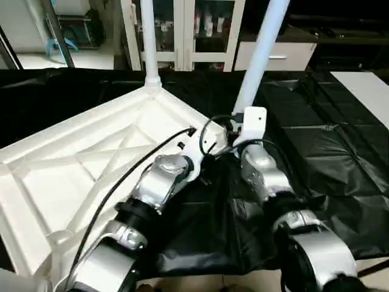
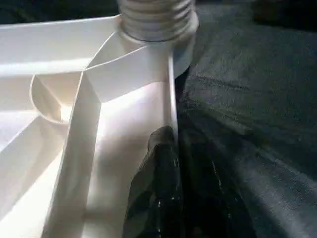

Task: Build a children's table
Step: Rotate leg to tighten

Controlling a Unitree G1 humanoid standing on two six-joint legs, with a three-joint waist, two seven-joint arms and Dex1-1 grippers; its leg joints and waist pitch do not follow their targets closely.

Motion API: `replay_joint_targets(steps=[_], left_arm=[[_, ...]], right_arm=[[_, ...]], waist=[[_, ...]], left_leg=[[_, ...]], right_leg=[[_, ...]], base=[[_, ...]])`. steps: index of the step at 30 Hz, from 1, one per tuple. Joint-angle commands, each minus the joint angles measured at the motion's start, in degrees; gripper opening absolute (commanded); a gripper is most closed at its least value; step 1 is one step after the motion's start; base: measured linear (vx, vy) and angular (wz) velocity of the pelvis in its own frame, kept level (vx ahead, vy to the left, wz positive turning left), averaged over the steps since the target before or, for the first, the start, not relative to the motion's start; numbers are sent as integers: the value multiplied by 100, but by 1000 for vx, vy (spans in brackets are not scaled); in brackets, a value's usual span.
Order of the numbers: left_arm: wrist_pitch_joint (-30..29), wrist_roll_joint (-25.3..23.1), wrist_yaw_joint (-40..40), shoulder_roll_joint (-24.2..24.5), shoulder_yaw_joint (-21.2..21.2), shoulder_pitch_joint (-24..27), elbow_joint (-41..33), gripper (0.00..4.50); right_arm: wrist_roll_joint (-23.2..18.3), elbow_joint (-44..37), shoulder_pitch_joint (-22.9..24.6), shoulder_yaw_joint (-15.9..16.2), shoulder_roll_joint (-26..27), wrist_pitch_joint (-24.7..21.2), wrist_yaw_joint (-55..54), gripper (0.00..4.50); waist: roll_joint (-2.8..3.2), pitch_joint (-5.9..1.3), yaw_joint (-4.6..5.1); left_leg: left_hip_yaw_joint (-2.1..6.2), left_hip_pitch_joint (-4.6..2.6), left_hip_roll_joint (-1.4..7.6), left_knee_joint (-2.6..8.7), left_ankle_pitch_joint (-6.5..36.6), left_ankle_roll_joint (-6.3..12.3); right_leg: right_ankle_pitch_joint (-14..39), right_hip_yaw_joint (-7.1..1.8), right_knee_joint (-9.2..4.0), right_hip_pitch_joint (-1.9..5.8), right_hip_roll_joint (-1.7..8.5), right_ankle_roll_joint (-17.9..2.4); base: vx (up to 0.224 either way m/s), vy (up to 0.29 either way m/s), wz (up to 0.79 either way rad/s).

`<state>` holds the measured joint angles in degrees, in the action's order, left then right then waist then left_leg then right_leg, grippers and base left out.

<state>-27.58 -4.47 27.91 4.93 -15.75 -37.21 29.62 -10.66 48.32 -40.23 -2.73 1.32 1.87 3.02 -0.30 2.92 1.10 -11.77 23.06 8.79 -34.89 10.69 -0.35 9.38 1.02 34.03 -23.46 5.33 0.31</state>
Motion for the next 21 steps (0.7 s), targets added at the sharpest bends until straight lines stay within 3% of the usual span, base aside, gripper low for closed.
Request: replay_joint_targets(steps=[1,3,4,5,7,10,15,16,17,21], left_arm=[[293,-35,241,148,-59,85,-316,0],[211,81,605,304,-105,226,-603,0],[209,84,618,310,-109,230,-609,0],[229,118,873,437,-191,300,-729,0],[256,129,975,490,-226,328,-772,0],[262,294,1459,716,-316,453,-992,0],[455,652,2655,1222,-517,705,-1560,0],[455,652,2655,1222,-517,705,-1560,0],[460,852,3239,1481,-645,824,-1876,0],[234,1173,3850,1776,-769,938,-2327,0]], right_arm=[[-151,-508,108,42,-113,-237,390,300],[-328,-1485,546,228,-439,-804,1004,314],[-335,-1517,559,236,-453,-826,1024,321],[-433,-2078,805,394,-721,-1196,1399,331],[-449,-2271,893,462,-836,-1312,1552,344],[-528,-3117,1276,676,-1468,-1855,2224,361],[-903,-4416,1850,988,-2654,-2917,3524,404],[-903,-4416,1850,988,-2654,-2917,3524,416],[-919,-4739,2026,1152,-3081,-3093,3967,416],[-1139,-5189,2266,1217,-3511,-3382,4498,416]], waist=[[-8,-413,-37],[-6,-407,-79],[-11,-407,-84],[23,-411,-132],[15,-417,-146],[10,-397,-197],[24,-368,-322],[23,-357,-323],[24,-348,-333],[45,-333,-379]], left_leg=[[230,-125,379,503,1627,153],[202,-157,381,485,1492,225],[193,-156,376,479,1404,267],[195,-155,383,479,1167,347],[187,-162,386,470,1035,349],[180,-174,401,481,1110,328],[188,-232,425,519,1412,161],[180,-230,427,524,1447,153],[183,-237,422,536,1625,50],[181,-278,444,552,1779,-84]], right_leg=[[1341,-97,-394,202,270,-1050],[1166,-105,-398,200,256,-1116],[1071,-110,-390,208,247,-1134],[859,-105,-361,230,249,-1206],[756,-102,-351,218,246,-1279],[845,-113,-361,224,254,-1292],[1237,-124,-392,210,251,-1195],[1286,-137,-402,190,249,-1171],[1536,-135,-424,168,255,-1111],[1644,-157,-428,118,261,-1059]], base=[[0,0,0],[0,0,0],[0,0,0],[0,0,0],[0,0,0],[0,0,0],[0,0,0],[0,0,0],[0,0,0],[0,0,0]])
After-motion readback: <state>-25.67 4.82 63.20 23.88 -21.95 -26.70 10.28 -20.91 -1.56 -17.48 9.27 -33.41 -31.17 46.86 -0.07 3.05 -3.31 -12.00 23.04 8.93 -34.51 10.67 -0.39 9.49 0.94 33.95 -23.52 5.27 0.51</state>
